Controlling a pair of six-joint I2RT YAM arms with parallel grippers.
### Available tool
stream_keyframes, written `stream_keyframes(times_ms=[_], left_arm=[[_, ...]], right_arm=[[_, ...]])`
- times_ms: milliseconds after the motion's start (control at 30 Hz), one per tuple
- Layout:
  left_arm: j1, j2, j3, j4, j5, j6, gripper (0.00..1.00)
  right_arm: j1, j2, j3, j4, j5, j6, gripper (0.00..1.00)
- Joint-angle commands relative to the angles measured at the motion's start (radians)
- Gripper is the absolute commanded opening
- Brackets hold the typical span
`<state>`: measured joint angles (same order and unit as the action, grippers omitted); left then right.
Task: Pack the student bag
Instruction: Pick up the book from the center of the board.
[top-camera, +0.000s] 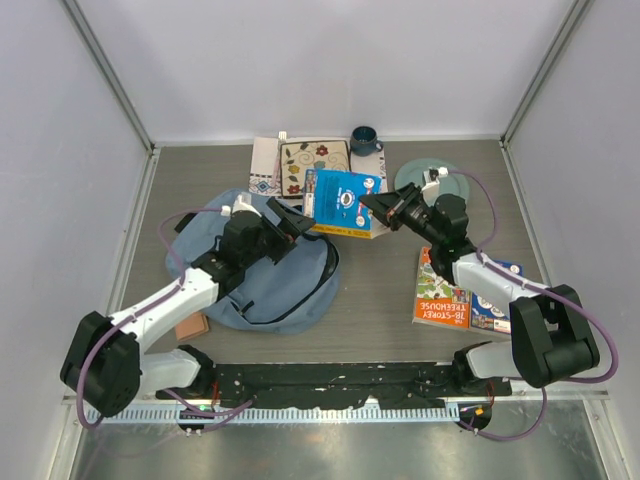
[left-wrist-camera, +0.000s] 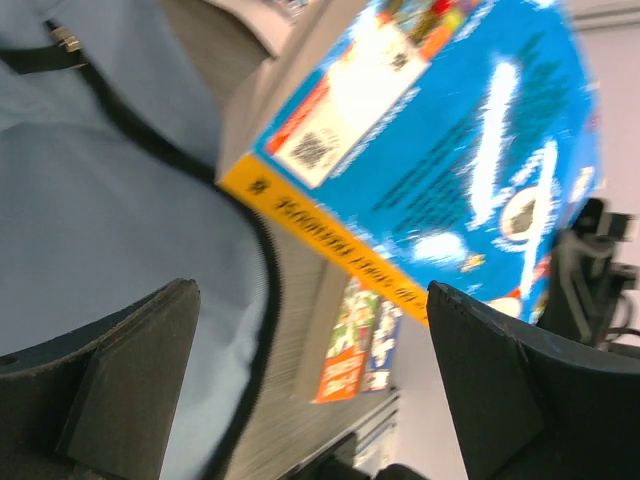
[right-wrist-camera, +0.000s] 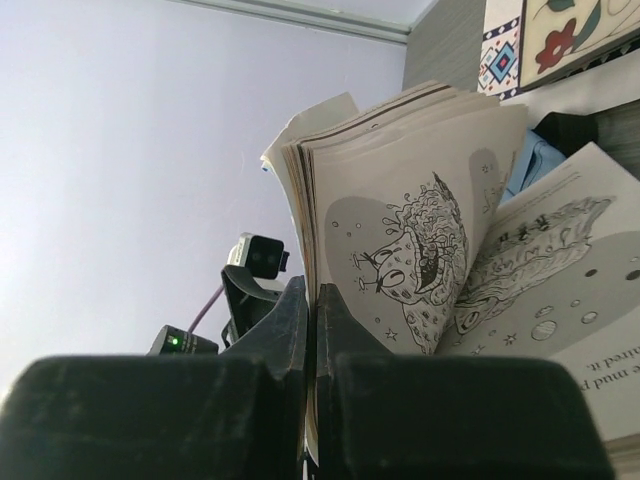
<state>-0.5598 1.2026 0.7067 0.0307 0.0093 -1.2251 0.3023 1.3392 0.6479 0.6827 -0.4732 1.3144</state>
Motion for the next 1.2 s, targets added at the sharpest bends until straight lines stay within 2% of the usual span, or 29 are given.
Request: stream_keyframes(times_ms=[0,267,567,733,867,1067,1100,1133,1167], left_arm=[[-0.022,0.012,-0.029,0.307,-0.048,-0.132,0.99],[-0.110,0.084,-0.108,0.440,-0.118,-0.292,0.99],[-0.172,-0.002,-0.116,0.288,-0.288,-0.339,1.00],[-0.170,0.058,-0.121,0.480,-0.336,-0.335,1.00],[-0.172,0.174,-0.063,0.551,-0.295,-0.332,1.00],[-0.173,0.235,-0.072,0.640,-0.298,-0.352,0.99],[-0.172,0.233,-0.073,0.643,-0.302,-0.349,0.98],[-0.173,0.233,-0.072,0.647,-0.305,-0.341,0.87],[-0.173,0.230,-0.073,0.649,-0.310,-0.326,0.80]], right_arm=[[0.030,-0.057,0.004,0.143,0.005,0.072,0.01],[0.061,-0.069,-0.042,0.196,0.038,0.111,0.01],[0.066,-0.064,-0.045,0.219,0.031,0.137,0.01],[0.073,-0.090,-0.073,0.245,0.019,0.181,0.01],[0.083,-0.123,-0.086,0.256,0.008,0.209,0.01],[0.083,-0.173,-0.116,0.238,-0.004,0.244,0.01],[0.084,-0.175,-0.116,0.230,-0.010,0.244,0.01],[0.086,-0.178,-0.123,0.229,-0.016,0.246,0.01],[0.084,-0.179,-0.126,0.227,-0.018,0.247,0.01]])
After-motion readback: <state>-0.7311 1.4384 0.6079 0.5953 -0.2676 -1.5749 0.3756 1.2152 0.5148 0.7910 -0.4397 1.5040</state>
